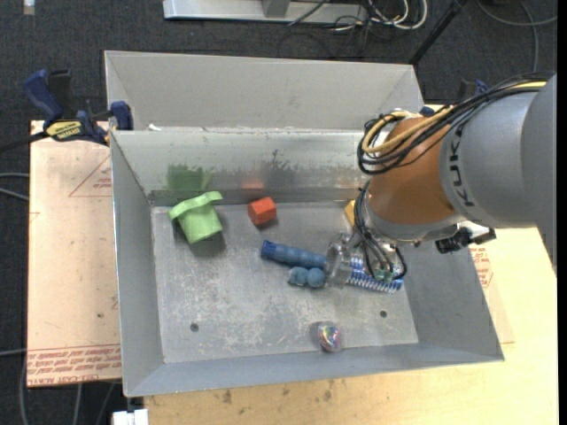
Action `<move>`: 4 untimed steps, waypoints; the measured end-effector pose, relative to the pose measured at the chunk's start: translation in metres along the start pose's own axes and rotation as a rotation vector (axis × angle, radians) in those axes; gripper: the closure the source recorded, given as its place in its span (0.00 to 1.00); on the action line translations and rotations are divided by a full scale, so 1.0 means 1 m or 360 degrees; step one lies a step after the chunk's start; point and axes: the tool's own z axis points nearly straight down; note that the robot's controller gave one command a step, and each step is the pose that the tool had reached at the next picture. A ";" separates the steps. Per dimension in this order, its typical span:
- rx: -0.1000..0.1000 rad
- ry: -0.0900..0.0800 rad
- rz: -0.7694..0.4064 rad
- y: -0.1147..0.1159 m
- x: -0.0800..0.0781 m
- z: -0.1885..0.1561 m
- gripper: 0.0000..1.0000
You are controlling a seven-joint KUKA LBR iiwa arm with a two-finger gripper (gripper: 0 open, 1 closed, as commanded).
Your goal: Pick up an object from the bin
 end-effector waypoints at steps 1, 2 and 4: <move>0.0001 0.0000 0.0000 0.000 0.000 0.000 0.00; -0.0005 -0.0011 0.0095 0.069 -0.065 0.025 0.00; -0.0003 -0.0009 0.0053 0.064 -0.038 -0.101 1.00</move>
Offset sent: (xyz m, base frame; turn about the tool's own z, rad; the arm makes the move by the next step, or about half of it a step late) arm 0.0000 0.0000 0.0000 0.0000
